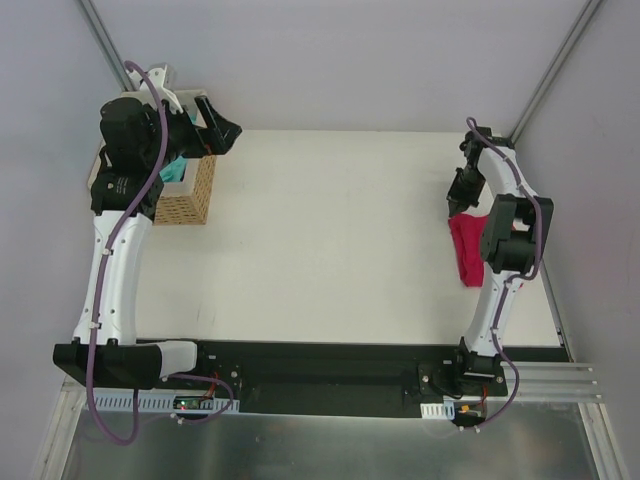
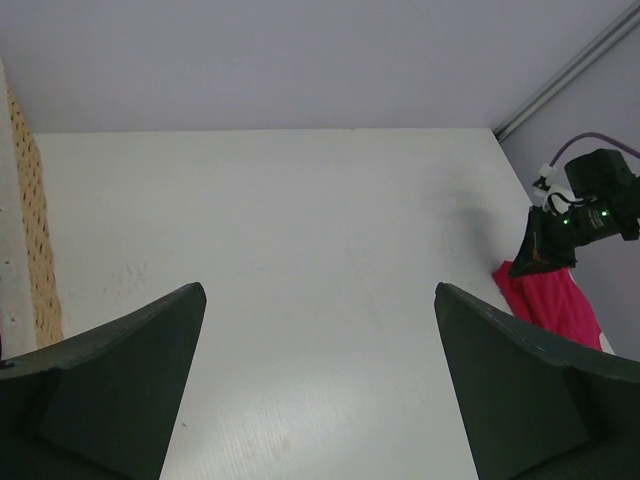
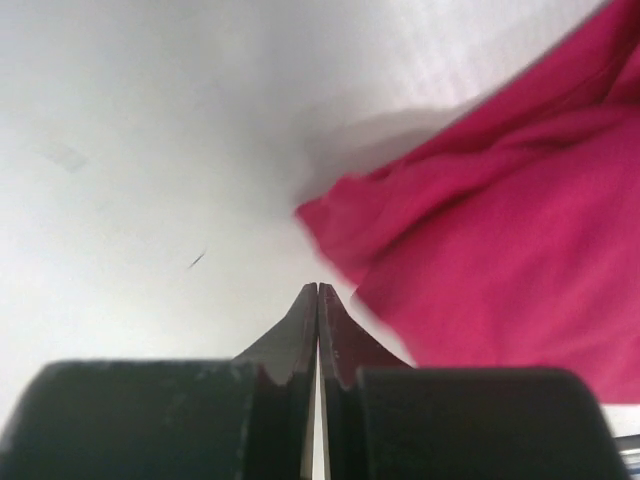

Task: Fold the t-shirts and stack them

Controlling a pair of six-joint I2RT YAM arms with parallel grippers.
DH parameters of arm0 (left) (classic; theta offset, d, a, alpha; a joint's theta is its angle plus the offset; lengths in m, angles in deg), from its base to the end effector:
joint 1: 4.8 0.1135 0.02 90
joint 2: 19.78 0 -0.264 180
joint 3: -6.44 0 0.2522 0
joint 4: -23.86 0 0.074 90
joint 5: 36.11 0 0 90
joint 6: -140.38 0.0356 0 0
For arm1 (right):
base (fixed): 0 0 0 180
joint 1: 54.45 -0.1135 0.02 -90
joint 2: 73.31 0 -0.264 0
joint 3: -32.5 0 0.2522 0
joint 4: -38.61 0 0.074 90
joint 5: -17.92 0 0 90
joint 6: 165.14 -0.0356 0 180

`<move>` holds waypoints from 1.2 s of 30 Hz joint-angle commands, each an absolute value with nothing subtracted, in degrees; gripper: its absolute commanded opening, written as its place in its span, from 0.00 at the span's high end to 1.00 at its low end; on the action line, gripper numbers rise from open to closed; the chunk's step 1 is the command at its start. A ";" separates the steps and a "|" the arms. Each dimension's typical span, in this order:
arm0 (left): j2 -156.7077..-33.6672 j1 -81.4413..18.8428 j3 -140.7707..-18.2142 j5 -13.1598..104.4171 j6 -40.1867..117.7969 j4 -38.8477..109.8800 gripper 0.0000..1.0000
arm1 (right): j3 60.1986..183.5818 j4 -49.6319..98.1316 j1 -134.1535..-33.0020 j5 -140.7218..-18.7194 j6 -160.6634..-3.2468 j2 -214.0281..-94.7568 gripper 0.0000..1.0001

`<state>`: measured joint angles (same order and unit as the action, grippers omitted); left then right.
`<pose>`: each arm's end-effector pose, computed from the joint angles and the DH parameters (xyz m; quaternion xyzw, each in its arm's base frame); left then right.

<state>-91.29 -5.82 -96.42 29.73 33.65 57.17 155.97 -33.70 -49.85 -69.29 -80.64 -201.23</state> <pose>0.2578 -0.0192 0.4914 0.0480 0.7165 -0.2535 0.6482 0.4572 -0.0385 0.1955 0.0902 0.9889 -0.0233 0.1154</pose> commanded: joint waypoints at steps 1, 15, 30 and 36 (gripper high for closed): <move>-92.73 -5.50 -97.33 27.61 32.98 55.29 0.01 | 153.49 -29.92 -54.36 -73.31 -79.71 -185.49 0.99; -93.17 -6.56 -90.48 29.54 36.58 53.79 0.01 | 125.22 -2.14 -56.74 -83.39 -75.41 -171.62 0.99; -92.56 -6.38 -76.85 34.18 38.34 47.47 0.01 | 122.64 7.27 -57.26 -68.22 -69.52 -146.88 0.01; -88.34 -2.44 -70.87 39.04 40.28 43.07 0.01 | 117.45 5.34 -56.12 -66.89 -68.81 -146.34 0.04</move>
<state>-92.16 -5.75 -73.87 35.67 39.12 48.80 120.25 7.90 -57.24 -69.29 -69.82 -144.97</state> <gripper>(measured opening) 0.991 0.966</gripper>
